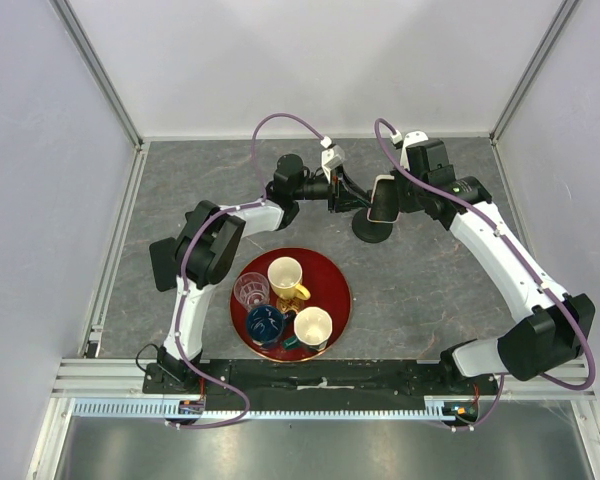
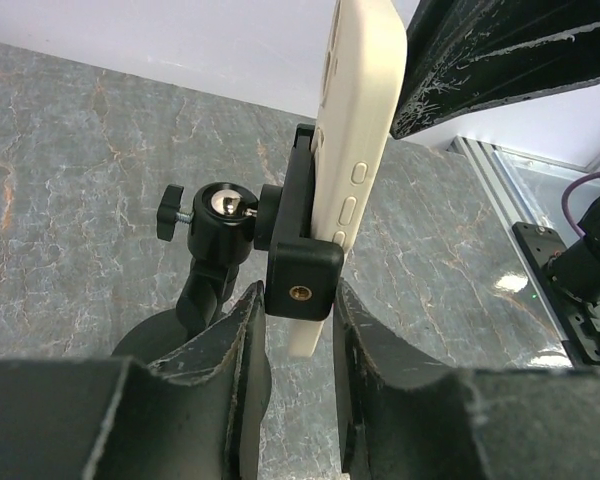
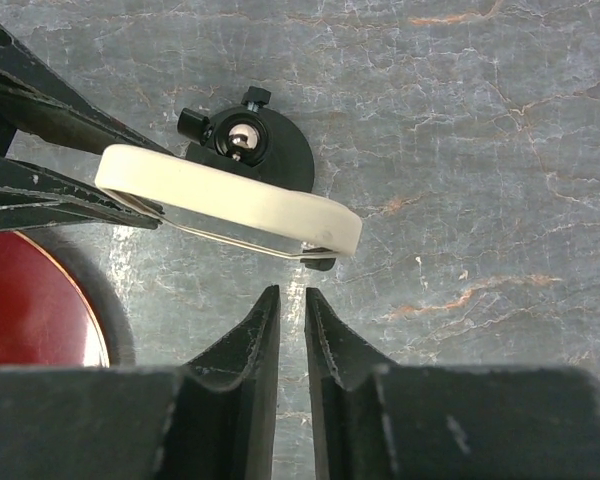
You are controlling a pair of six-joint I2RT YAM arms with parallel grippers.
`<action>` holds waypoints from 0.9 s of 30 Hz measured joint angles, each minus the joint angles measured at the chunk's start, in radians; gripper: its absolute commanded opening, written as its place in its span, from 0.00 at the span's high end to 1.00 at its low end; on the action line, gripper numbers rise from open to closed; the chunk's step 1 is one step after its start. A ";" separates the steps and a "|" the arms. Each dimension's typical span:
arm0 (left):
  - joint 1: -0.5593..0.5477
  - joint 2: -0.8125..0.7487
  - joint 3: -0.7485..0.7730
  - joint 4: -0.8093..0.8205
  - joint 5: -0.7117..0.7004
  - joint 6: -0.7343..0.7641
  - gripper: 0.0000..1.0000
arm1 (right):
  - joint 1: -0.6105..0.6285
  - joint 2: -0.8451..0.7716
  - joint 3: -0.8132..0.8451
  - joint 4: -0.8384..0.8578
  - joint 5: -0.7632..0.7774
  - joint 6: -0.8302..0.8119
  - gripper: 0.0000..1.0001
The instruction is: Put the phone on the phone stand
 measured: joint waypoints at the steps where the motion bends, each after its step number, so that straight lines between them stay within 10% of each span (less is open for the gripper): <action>1: 0.000 0.001 0.000 0.003 0.000 -0.001 0.57 | 0.000 0.000 -0.001 0.000 0.000 0.001 0.76; 9: -0.005 0.003 0.004 0.011 0.002 -0.028 0.46 | 0.000 0.000 -0.015 0.008 -0.012 0.011 0.75; 20: -0.023 0.005 0.012 -0.008 -0.037 -0.010 0.85 | 0.000 0.000 -0.017 0.019 -0.038 0.019 0.75; 27: -0.027 0.002 0.019 -0.031 -0.054 0.018 0.81 | 0.000 -0.021 -0.034 0.037 -0.035 0.038 0.56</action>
